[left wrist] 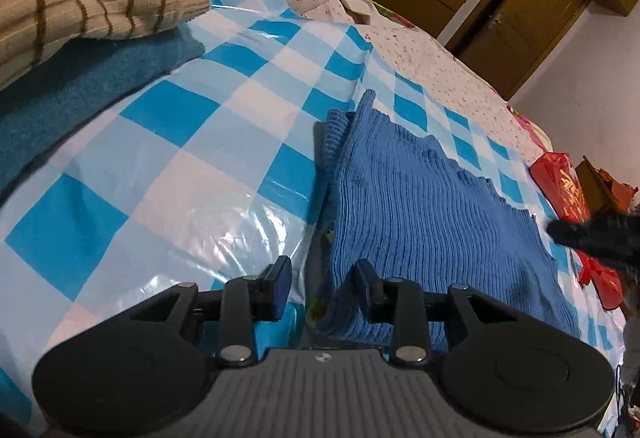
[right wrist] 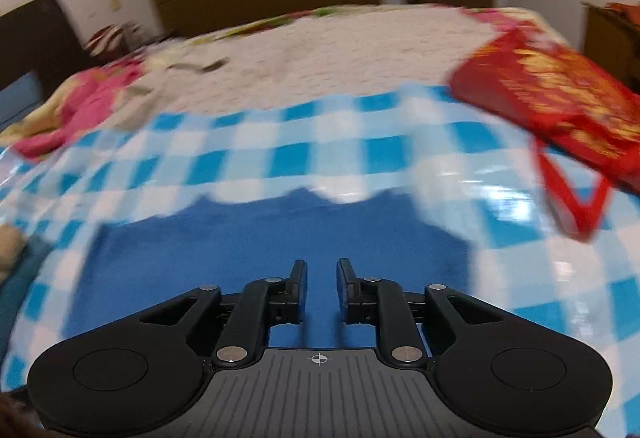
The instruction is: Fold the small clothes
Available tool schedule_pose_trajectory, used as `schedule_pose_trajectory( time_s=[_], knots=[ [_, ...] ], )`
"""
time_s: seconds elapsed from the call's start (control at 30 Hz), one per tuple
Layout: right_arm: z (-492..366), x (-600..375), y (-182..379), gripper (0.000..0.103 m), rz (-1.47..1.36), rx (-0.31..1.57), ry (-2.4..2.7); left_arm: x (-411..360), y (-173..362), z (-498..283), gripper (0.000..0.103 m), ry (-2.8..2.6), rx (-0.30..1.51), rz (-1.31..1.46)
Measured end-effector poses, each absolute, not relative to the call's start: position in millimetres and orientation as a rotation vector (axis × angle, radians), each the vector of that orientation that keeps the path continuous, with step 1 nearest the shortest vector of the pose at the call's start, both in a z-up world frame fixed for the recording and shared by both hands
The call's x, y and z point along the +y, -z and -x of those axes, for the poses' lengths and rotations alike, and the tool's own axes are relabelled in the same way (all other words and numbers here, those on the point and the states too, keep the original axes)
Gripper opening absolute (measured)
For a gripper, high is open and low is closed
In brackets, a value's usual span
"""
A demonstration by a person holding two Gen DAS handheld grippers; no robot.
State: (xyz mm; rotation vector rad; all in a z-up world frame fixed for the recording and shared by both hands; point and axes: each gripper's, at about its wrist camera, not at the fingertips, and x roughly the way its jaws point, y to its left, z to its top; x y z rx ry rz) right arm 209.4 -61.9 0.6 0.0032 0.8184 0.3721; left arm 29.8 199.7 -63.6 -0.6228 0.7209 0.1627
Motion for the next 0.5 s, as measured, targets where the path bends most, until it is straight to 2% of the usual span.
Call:
schedule_pose_trajectory(
  time_s=[0.23,0.3,0.33,0.5],
  knots=[
    [-200.5,45.1,8.8,0.025,0.085,0.909,-0.556,209.5,65.8,-24.0,0.045,-0.149,0.725,0.689],
    [-200.1,70.9,12.4,0.037,0.110,0.926,-0.584,210.7,65.9,-23.4,0.045,-0.144,0.728,0.694],
    [-197.7,80.5,14.1,0.039,0.118,0.938,-0.595,211.1,65.9,-23.5,0.045,-0.141,0.731,0.694],
    [-196.2,116.1,20.2,0.041,0.180,0.969,-0.590,214.2,65.8,-22.6,0.046,-0.119,0.737,0.703]
  ],
)
